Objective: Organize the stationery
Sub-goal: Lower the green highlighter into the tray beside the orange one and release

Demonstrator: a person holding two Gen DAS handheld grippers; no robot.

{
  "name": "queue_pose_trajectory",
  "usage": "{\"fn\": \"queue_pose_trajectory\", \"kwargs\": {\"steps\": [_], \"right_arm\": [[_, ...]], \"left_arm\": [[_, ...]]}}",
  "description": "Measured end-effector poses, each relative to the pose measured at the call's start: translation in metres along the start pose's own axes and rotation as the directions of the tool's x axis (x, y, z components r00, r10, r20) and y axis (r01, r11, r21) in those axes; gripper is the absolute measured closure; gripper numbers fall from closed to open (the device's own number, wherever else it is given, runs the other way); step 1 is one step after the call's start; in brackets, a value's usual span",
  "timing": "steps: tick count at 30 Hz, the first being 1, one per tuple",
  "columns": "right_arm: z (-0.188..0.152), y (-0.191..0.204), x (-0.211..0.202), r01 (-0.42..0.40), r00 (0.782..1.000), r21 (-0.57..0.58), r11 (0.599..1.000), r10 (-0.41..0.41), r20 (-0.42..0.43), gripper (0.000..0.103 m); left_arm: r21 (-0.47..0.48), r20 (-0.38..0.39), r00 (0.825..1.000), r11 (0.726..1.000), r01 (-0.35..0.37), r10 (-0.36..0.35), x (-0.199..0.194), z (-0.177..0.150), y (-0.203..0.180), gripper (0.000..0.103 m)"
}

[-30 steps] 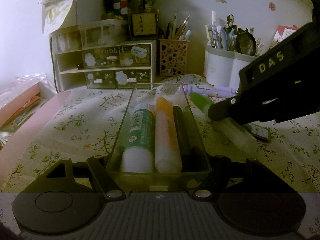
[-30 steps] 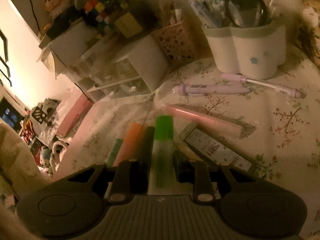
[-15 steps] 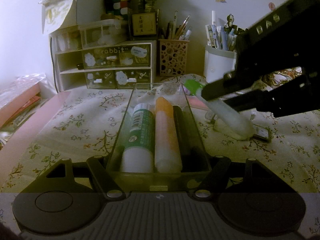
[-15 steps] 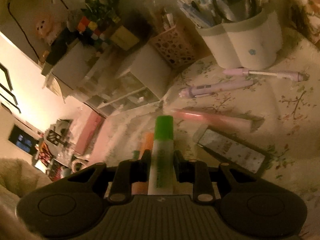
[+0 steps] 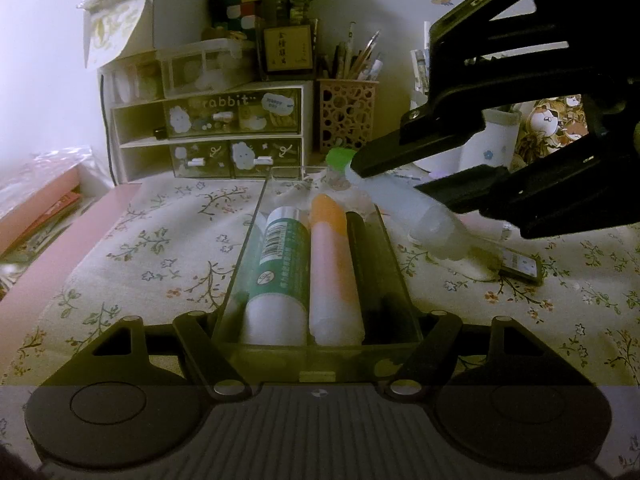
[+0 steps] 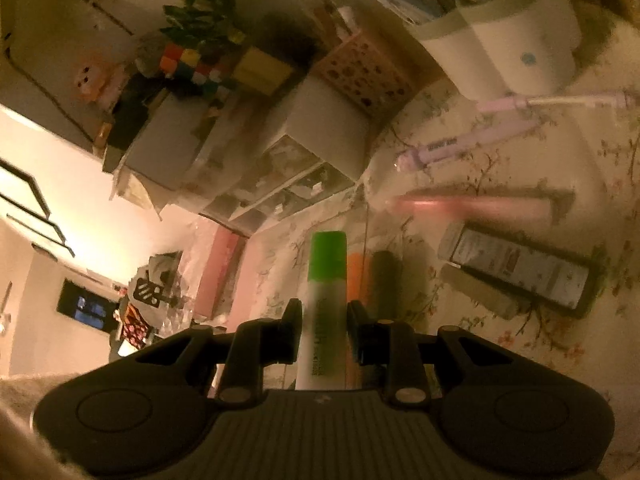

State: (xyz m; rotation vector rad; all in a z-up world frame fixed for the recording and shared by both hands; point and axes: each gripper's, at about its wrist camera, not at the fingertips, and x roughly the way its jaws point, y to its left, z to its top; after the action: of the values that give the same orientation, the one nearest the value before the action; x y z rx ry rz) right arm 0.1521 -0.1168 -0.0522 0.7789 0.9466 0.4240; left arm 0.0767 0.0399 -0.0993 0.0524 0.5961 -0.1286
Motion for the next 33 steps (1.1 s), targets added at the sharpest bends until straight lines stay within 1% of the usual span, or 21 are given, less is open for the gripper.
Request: {"fn": "queue_pose_trajectory", "kwargs": {"steps": [3,7,18,22,26,29,33], "right_arm": [[-0.002,0.005,0.001,0.034,0.999,-0.003,0.999,-0.034,0.015,0.077],[-0.002,0.008,0.004,0.035,0.999,0.019,0.999,-0.035,0.009,0.077],[-0.004,0.012,0.010,0.062,0.998,0.028,0.998,-0.062,0.002,0.076],[-0.004,0.017,0.014,0.078,0.997,0.008,0.997,-0.078,-0.009,0.076],[-0.007,0.021,0.017,0.122,0.992,-0.037,0.992,-0.123,-0.004,0.075],[-0.010,0.024,0.018,0.129,0.991,-0.072,0.989,-0.131,-0.011,0.076],[-0.011,0.030,0.014,0.152,0.988,-0.128,0.980,-0.151,0.021,0.076]], "left_arm": [[0.000,0.000,1.000,1.000,0.000,0.000,0.000,0.000,0.000,0.030],[0.000,0.000,1.000,1.000,0.000,0.000,0.000,0.000,0.000,0.030],[0.000,0.000,1.000,1.000,0.000,0.000,0.000,0.000,-0.001,0.030],[0.000,0.000,1.000,1.000,0.000,0.000,0.000,0.000,-0.001,0.030],[-0.001,0.001,1.000,1.000,0.001,-0.001,0.000,0.000,-0.001,0.030],[0.000,0.001,1.000,1.000,0.003,-0.003,0.000,0.001,-0.001,0.030],[0.001,0.001,1.000,1.000,0.003,-0.003,0.000,0.001,-0.002,0.030]]}}
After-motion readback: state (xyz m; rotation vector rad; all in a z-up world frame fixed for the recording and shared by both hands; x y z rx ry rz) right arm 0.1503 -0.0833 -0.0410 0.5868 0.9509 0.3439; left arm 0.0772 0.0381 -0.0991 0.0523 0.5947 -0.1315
